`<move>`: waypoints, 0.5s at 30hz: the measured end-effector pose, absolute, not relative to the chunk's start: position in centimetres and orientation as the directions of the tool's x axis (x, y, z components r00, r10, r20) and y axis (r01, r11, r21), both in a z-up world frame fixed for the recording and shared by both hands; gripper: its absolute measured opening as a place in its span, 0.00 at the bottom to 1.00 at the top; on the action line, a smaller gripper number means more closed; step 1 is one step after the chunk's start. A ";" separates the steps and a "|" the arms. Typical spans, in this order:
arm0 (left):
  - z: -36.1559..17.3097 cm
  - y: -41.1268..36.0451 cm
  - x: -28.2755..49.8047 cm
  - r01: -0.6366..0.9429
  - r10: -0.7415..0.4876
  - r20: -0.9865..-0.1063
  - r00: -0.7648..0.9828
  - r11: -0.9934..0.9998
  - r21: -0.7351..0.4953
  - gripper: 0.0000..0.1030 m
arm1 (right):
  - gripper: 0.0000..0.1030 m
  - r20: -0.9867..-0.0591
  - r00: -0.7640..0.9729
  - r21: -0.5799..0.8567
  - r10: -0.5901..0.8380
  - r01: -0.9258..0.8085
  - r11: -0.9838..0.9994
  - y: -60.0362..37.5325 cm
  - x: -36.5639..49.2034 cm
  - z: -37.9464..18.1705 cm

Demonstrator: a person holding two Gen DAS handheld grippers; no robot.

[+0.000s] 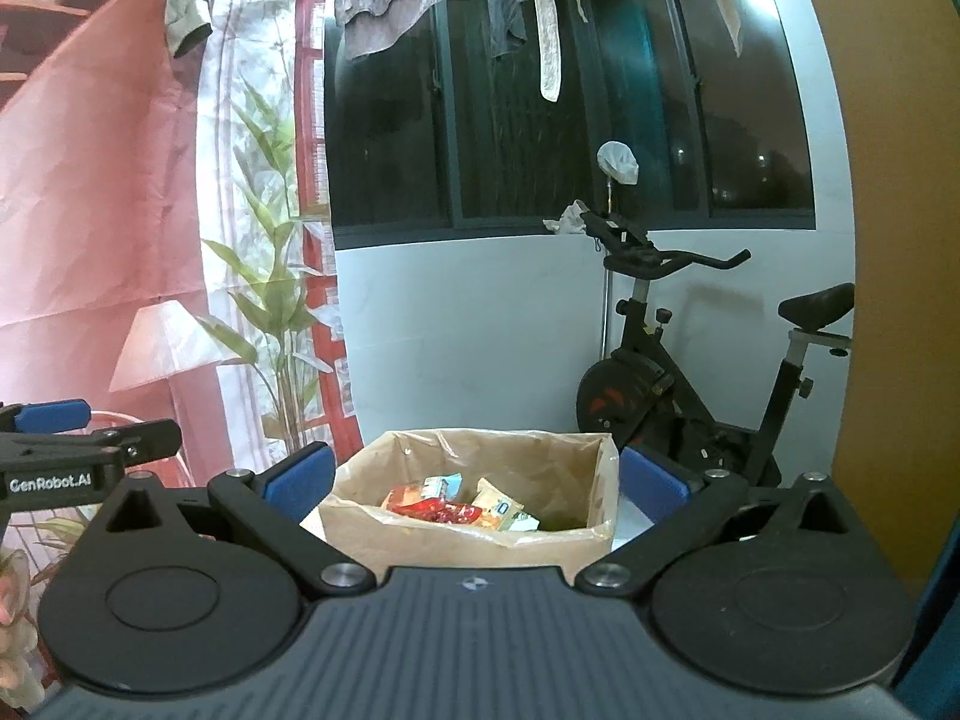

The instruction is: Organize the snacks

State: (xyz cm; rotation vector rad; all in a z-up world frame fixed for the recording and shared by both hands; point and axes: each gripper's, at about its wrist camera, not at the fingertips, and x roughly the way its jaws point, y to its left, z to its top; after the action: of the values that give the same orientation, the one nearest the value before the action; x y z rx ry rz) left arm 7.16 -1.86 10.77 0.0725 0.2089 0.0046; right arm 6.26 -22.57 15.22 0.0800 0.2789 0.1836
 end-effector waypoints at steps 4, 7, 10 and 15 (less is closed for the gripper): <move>10.6 -1.9 6.6 -0.009 0.026 -0.195 0.980 0.996 0.091 0.92 | 1.00 -0.260 0.948 0.096 0.182 -0.163 0.982 -22.5 5.3 15.3; 10.8 -1.4 6.5 -0.004 0.017 -0.195 0.981 0.998 0.070 0.92 | 1.00 -0.260 0.950 0.093 0.171 -0.151 0.984 -22.5 5.2 15.2; 10.7 -1.4 6.1 -0.002 0.014 -0.194 0.981 0.998 0.060 0.92 | 1.00 -0.263 0.949 0.098 0.171 -0.150 0.984 -22.5 5.1 15.0; 10.3 -1.5 5.6 -0.005 0.016 -0.198 0.980 0.998 0.058 0.92 | 1.00 -0.265 0.949 0.105 0.171 -0.148 0.983 -22.6 4.9 14.9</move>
State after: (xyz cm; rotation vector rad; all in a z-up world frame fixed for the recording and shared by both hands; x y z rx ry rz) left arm 5.61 -1.45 10.30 0.0578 0.2002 0.0105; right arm 4.90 -22.58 14.85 0.0840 0.2765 0.1623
